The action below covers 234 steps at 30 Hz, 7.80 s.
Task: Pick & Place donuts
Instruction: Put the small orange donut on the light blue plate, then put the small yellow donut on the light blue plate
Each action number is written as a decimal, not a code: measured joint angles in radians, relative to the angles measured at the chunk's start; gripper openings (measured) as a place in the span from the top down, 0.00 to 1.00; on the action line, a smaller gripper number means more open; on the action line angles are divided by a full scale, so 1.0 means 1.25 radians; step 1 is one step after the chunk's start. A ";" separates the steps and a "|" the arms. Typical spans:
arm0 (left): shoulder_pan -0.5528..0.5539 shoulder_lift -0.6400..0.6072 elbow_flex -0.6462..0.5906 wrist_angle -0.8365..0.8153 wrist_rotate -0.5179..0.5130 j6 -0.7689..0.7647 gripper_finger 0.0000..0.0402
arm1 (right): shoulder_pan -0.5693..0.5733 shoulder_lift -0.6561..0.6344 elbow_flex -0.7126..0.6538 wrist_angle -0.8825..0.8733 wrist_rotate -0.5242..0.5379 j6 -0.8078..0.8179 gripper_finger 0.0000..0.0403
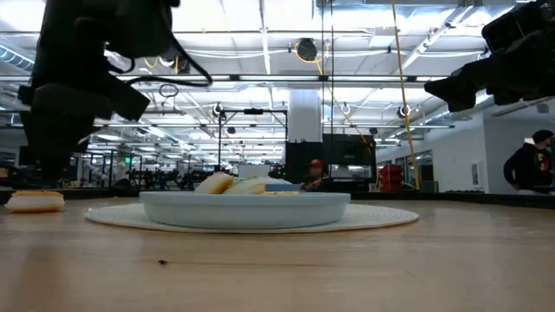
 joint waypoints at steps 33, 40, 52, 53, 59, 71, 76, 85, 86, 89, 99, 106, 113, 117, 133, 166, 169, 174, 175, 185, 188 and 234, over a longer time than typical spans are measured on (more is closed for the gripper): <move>0.107 -0.162 -0.213 0.224 0.035 0.028 0.40 | 0.000 0.002 0.000 0.001 0.000 0.000 0.28; 0.107 -0.162 -0.213 0.225 -0.004 0.025 0.40 | 0.000 0.003 0.000 0.001 0.000 0.000 0.29; 0.106 -0.162 -0.213 0.226 -0.023 0.061 0.82 | 0.000 0.003 0.000 0.001 0.000 0.000 0.28; 0.106 -0.162 -0.212 0.227 -0.021 0.069 0.87 | 0.000 0.003 0.000 0.001 0.000 0.000 0.28; 0.104 -0.161 -0.183 0.228 0.014 0.086 0.94 | 0.000 0.003 0.000 0.001 0.000 0.000 0.28; 0.048 -0.143 0.014 0.544 0.019 0.299 0.95 | 0.000 0.002 0.000 0.001 0.000 0.000 0.28; 0.029 -0.067 0.042 0.550 0.015 0.325 0.95 | 0.000 0.003 0.000 0.001 0.000 0.000 0.29; 0.030 0.074 0.042 0.567 0.148 0.280 0.89 | 0.000 0.003 0.000 0.001 0.000 0.000 0.28; 0.030 0.080 0.042 0.566 0.149 0.277 0.86 | 0.000 0.003 0.000 0.001 0.000 0.000 0.28; 0.031 0.086 0.042 0.568 0.147 0.276 0.76 | 0.000 0.003 0.000 0.001 0.000 0.000 0.29; 0.058 0.080 0.042 0.567 0.105 0.286 0.49 | 0.000 0.003 0.000 0.001 0.000 0.000 0.28; 0.077 0.036 0.041 0.457 0.185 0.253 0.37 | 0.000 0.003 0.000 0.001 0.000 0.000 0.28; 0.022 -0.069 0.042 0.291 -0.004 0.088 0.36 | 0.000 0.003 0.000 0.000 0.000 0.000 0.29; -0.068 -0.080 0.041 0.260 0.000 -0.051 0.37 | 0.000 0.003 0.000 0.001 0.000 0.000 0.28; -0.336 -0.001 0.036 0.258 0.088 -0.527 0.42 | 0.000 0.003 0.000 0.001 0.000 0.000 0.30; -0.399 0.055 0.033 0.174 0.076 -0.640 0.42 | 0.000 0.005 0.000 0.001 0.000 0.000 0.30; -0.399 0.058 0.032 0.174 0.081 -0.638 0.42 | 0.000 0.005 0.000 0.001 0.000 0.000 0.30; -0.404 0.059 0.032 0.172 0.081 -0.627 0.42 | 0.000 0.005 0.000 0.001 0.000 0.000 0.30; -0.404 0.059 0.032 0.170 0.080 -0.626 0.42 | 0.000 0.005 0.000 0.001 0.000 0.000 0.30; -0.405 0.099 0.032 0.172 0.102 -0.619 0.42 | 0.000 0.005 0.000 0.001 0.000 0.000 0.30; -0.405 0.124 0.032 0.185 0.111 -0.586 0.42 | 0.000 0.005 0.000 0.001 0.000 0.000 0.30; -0.017 0.202 0.374 0.286 -0.039 0.536 0.98 | 0.000 0.005 0.000 0.001 0.000 0.000 0.30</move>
